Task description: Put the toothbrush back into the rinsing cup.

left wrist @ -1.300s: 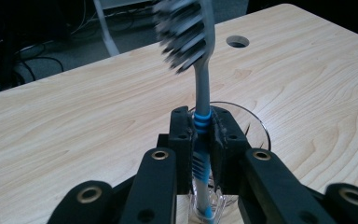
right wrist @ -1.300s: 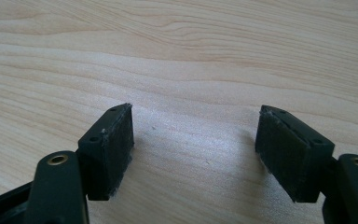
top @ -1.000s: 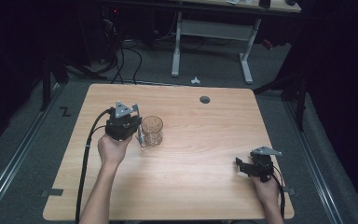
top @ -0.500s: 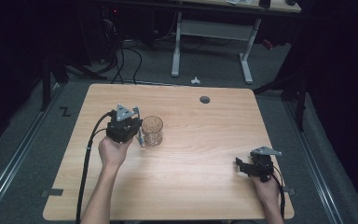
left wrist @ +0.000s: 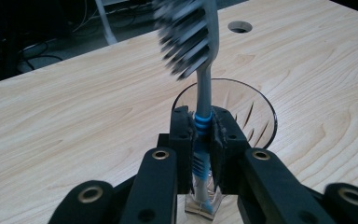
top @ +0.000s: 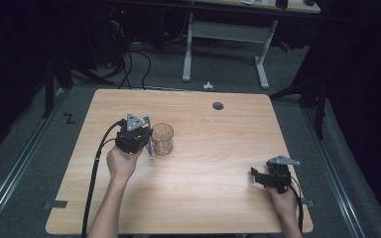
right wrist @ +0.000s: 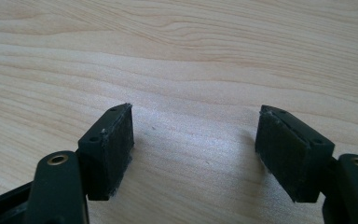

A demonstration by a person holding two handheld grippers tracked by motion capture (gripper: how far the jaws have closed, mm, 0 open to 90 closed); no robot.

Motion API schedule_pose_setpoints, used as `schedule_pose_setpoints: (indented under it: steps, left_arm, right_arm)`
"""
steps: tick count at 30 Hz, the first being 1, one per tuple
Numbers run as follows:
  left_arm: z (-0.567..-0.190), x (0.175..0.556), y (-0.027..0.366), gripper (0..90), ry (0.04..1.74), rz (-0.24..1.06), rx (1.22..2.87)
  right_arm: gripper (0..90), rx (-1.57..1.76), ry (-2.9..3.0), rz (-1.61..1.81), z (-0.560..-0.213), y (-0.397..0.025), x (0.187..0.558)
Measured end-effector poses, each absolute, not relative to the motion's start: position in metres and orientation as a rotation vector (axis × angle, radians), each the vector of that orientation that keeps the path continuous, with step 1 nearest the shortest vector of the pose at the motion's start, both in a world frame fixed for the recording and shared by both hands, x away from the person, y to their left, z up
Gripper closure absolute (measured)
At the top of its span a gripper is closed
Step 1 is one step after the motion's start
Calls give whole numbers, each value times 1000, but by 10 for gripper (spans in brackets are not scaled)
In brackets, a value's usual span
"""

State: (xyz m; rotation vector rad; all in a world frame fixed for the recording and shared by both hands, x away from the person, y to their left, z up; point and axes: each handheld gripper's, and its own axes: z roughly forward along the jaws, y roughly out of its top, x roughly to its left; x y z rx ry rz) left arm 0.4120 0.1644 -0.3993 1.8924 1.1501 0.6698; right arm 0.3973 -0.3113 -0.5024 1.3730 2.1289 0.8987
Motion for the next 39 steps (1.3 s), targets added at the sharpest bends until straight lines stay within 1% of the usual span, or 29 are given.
schedule_pose_setpoints:
  steps: [10,32,35,39]
  left_arm:
    - [-405,412,164,804,1146,677,1892]
    - [-414,412,162,796,1172,649,1903]
    - [-415,412,163,786,1177,644,1898]
    - [-418,412,164,719,1191,632,1897]
  right_arm:
    - [283,1374,2130,899,-502,-311,397]
    - [283,1374,2132,897,-502,-311,397]
    - [283,1375,2133,897,-502,-311,397]
    - [283,1376,2133,897,-502,-311,397]
